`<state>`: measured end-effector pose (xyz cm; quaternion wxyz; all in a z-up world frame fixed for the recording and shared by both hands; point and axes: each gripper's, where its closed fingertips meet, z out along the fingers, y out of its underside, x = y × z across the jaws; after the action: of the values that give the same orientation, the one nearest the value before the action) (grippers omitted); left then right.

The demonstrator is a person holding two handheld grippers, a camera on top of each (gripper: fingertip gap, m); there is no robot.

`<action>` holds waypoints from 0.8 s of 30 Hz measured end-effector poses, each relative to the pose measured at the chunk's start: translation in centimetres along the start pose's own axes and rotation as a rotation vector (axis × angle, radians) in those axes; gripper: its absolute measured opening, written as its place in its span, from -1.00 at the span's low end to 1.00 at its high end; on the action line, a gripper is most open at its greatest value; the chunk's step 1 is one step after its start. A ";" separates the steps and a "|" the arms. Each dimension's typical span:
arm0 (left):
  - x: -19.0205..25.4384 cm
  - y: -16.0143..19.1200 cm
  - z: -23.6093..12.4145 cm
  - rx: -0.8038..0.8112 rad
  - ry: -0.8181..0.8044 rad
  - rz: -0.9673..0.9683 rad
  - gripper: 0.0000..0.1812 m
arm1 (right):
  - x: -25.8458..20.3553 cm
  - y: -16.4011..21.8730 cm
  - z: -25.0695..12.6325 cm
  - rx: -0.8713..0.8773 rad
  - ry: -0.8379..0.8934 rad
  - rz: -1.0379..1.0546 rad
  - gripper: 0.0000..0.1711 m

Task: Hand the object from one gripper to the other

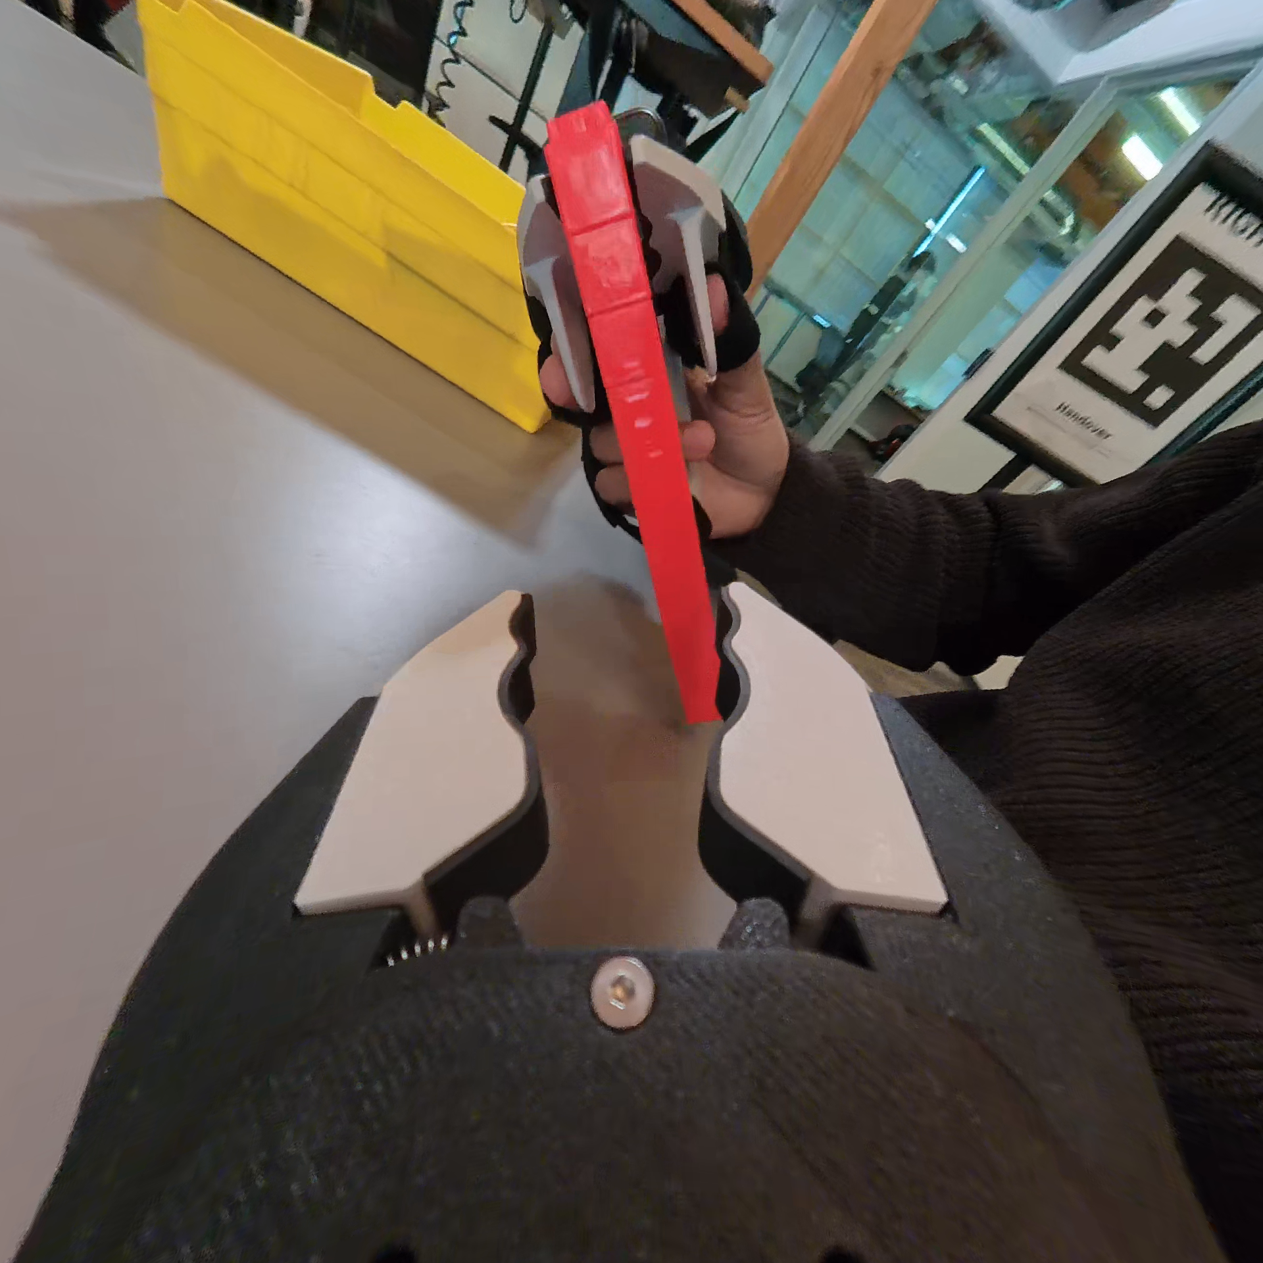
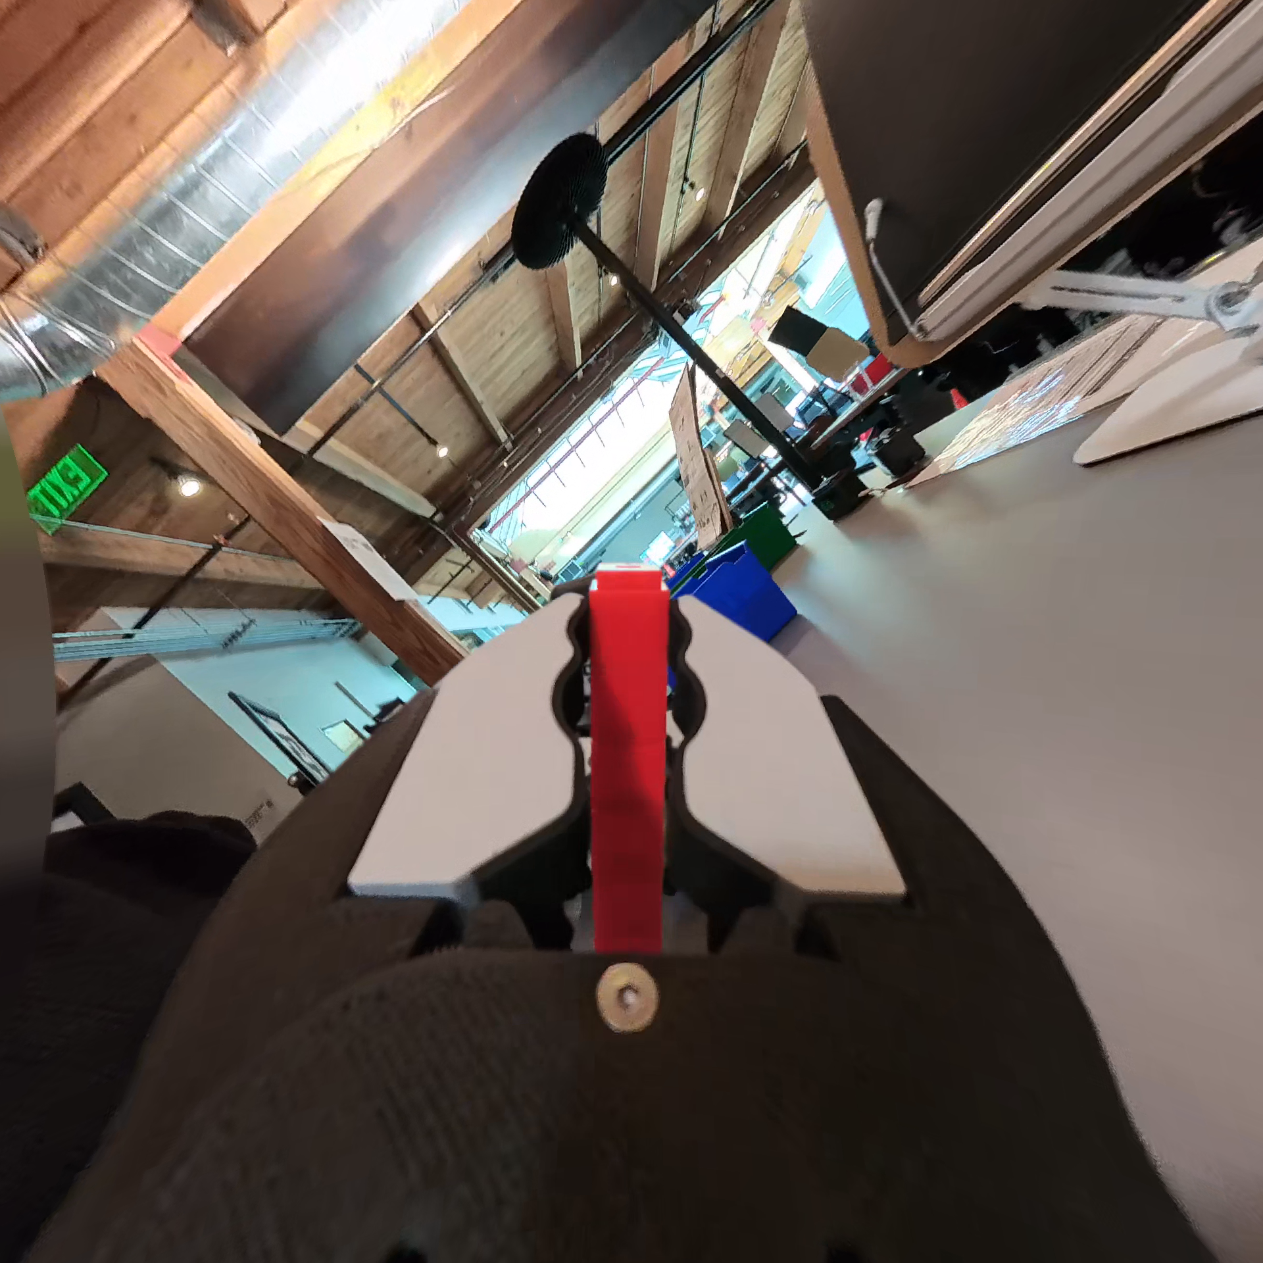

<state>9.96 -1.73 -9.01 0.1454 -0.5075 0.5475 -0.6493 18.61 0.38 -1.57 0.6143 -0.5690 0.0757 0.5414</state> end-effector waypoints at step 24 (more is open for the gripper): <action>3.0 5.2 5.5 -0.226 -0.010 -0.201 -0.52 | -1.1 -1.8 -0.4 0.122 -0.032 0.013 -0.75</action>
<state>11.20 -8.93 -12.56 0.0244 -0.5759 0.5628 -0.5925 19.75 -0.15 0.14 0.6455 -0.5214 0.1024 0.5486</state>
